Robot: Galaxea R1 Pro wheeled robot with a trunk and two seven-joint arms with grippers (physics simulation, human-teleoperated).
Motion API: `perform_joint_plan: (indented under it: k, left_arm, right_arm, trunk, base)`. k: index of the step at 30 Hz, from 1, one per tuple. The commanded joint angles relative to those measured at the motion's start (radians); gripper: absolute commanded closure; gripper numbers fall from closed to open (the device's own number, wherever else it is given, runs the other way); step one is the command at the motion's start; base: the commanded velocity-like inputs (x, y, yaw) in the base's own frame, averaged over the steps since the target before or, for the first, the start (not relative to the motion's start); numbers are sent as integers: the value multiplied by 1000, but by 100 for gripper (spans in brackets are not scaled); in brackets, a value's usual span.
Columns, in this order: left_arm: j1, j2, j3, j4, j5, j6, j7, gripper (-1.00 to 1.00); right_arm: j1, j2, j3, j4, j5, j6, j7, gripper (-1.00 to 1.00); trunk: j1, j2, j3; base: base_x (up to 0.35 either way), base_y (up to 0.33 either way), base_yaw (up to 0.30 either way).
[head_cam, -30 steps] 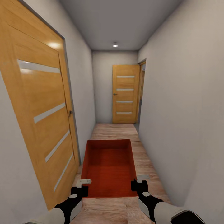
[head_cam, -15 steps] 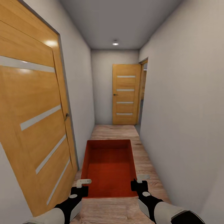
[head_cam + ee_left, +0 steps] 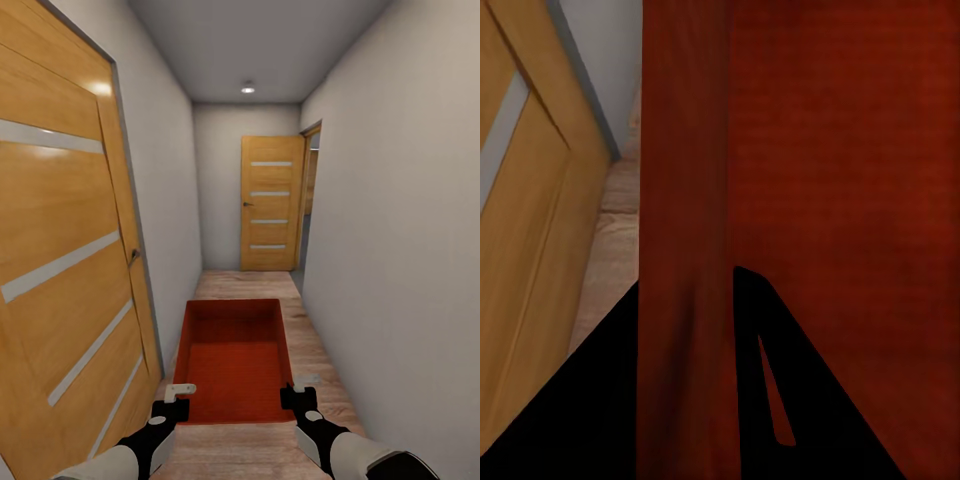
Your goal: Move the two storage containers from the living room to the garage. In the garage, place one container on the floor and stack the other container on top of it (either order is fine).
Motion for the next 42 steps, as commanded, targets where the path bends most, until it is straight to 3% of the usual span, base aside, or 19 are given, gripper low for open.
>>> perform_joint_plan:
  k: [1,42]
  left_arm:
    - [-1,-1,-3,0,8,-1,6,100]
    - [-1,-1,-3,0,8,0,6,100]
  right_arm:
    - [-1,8,-56,-1,10,0,0,100]
    - [-2,8,-56,-1,10,0,-1,100]
  trunk:
    - [1,-2,-2]
    - [1,-2,-2]
  base:
    - [322,0,0]
    - [322,0,0]
